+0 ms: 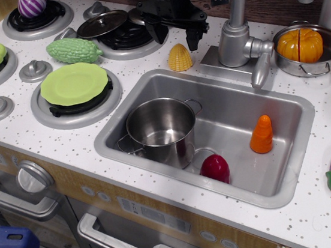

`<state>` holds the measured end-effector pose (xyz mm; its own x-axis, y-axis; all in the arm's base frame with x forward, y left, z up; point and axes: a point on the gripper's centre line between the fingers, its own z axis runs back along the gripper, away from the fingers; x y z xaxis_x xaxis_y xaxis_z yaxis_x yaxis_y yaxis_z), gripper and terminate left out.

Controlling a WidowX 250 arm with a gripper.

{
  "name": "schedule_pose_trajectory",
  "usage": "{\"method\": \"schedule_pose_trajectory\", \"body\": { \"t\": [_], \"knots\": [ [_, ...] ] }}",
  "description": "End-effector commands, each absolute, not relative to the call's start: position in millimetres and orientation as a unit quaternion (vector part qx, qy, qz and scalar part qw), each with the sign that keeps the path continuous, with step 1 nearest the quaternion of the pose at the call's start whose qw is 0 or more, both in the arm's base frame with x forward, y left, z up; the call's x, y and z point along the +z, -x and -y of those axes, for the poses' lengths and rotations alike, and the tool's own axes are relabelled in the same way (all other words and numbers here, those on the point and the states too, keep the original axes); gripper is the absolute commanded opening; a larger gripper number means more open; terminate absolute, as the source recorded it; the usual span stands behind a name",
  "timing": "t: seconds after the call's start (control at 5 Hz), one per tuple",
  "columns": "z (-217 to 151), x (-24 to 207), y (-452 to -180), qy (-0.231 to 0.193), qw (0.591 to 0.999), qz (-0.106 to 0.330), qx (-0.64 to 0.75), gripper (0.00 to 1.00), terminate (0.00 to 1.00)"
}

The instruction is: Put corn in pot which is in sink

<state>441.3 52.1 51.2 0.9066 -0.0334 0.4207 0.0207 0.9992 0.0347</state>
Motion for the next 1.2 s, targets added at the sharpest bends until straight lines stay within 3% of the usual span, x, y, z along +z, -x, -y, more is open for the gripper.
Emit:
{"method": "schedule_pose_trajectory", "body": {
  "t": [0.0,0.2,1.0],
  "knots": [
    [-52.1,51.2,-441.3,-0.015,0.976,0.216,-0.014,1.00,0.00],
    [-58.0,48.4,-453.3,0.017,0.976,0.215,-0.029,1.00,0.00],
    [-59.8,37.3,-460.9,0.047,0.973,0.224,-0.022,1.00,0.00]
  ]
}}
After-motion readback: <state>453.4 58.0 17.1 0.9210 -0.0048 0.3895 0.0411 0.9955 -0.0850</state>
